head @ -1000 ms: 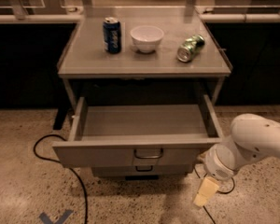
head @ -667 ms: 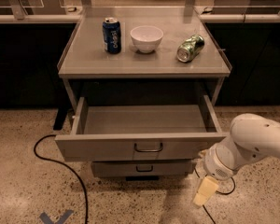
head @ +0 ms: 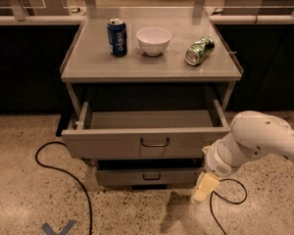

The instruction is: Close top drawer

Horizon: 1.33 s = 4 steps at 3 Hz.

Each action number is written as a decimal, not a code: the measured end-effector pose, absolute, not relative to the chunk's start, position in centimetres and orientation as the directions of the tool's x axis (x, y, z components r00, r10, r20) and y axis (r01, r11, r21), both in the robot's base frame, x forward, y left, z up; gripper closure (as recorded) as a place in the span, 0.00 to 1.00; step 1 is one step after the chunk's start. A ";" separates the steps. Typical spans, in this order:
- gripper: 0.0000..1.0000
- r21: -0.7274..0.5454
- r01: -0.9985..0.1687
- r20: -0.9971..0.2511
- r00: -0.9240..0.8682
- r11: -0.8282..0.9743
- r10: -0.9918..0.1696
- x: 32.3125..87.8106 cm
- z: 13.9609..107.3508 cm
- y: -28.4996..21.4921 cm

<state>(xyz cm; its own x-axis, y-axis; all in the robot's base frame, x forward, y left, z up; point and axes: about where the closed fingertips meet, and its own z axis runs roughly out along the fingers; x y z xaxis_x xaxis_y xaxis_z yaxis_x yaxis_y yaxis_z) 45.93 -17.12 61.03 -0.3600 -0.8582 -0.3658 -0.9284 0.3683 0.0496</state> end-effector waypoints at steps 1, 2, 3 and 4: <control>0.00 0.025 -0.927 -0.351 -0.359 0.375 -0.865 46.8 60.4 -17.4; 0.00 -0.053 -0.918 -0.341 -0.353 0.393 -0.871 50.1 60.3 -17.5; 0.00 -0.139 -0.898 -0.346 -0.352 0.418 -0.870 53.9 61.4 -17.7; 0.00 -0.203 -0.875 -0.345 -0.356 0.440 -0.868 58.8 62.5 -16.7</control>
Offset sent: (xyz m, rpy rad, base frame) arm 0.1466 -0.0026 0.0030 -0.1746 -0.3282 -0.0779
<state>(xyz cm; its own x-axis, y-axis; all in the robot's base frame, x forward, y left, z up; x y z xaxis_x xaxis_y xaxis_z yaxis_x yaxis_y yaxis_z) 58.79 -16.68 62.53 -0.3563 -0.8685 -0.3448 -0.8750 0.4396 -0.2031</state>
